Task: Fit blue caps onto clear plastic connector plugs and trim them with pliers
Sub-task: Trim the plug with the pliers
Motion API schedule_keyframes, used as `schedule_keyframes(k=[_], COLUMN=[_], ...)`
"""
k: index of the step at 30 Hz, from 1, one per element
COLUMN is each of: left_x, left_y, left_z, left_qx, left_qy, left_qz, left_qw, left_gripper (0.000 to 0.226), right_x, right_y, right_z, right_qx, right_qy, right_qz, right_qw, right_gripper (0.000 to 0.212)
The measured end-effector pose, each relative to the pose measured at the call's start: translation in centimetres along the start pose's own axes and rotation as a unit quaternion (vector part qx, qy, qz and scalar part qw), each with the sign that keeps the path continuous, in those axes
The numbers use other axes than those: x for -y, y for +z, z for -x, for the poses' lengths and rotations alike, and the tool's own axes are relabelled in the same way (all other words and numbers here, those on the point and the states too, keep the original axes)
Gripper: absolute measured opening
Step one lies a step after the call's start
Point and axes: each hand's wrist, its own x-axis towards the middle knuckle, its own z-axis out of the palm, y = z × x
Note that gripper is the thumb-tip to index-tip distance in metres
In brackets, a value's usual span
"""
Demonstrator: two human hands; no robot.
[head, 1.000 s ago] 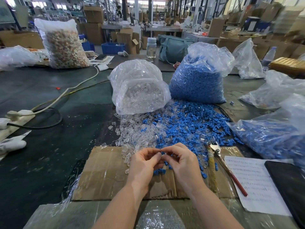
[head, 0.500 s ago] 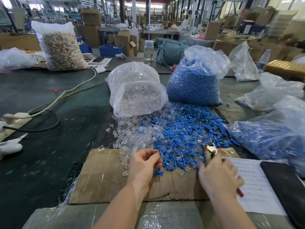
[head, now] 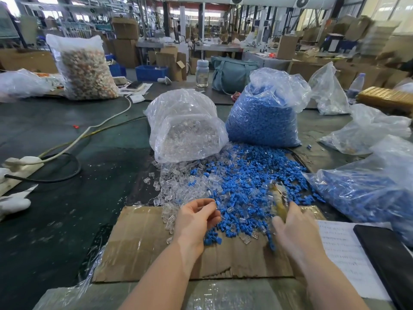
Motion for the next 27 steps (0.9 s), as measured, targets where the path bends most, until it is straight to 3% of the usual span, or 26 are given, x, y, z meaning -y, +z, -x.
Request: schedule_keyframes(k=[4,8,11,16,27], left_x=[-1.2,-2.0,-2.2,-2.2,-1.9], left_y=[0.4,0.4,0.2,-0.3,-0.9], left_z=[-0.3,-0.7,-1.0,-1.6,-2.2], left_qx=[0.003,-0.008,-0.022,-0.036,-0.067], left_qy=[-0.014,-0.017,-0.016,-0.016,0.0], left_qz=[0.031,0.04,0.032,0.027,0.018], left_qw=[0.999,0.999,0.999,0.999,0.998], left_gripper=[0.006,0.006,0.008,0.012,0.008], right_x=[2.7,4.7,5.6,6.2,6.1], right_y=[-1.7,-1.8,-1.3,-1.2,-0.8], right_z=[1.1,2.3,2.8,2.9,3.0], right_qx=[0.146,0.295,0.326,0.346,0.37], right_qy=[-0.041,0.003,0.025,0.026,0.023], right_qz=[-0.256,-0.326,-0.368,-0.384,-0.35], right_qw=[0.955,0.898,0.871,0.855,0.86], right_gripper=[0.015,0.007,0.007,0.007,0.018])
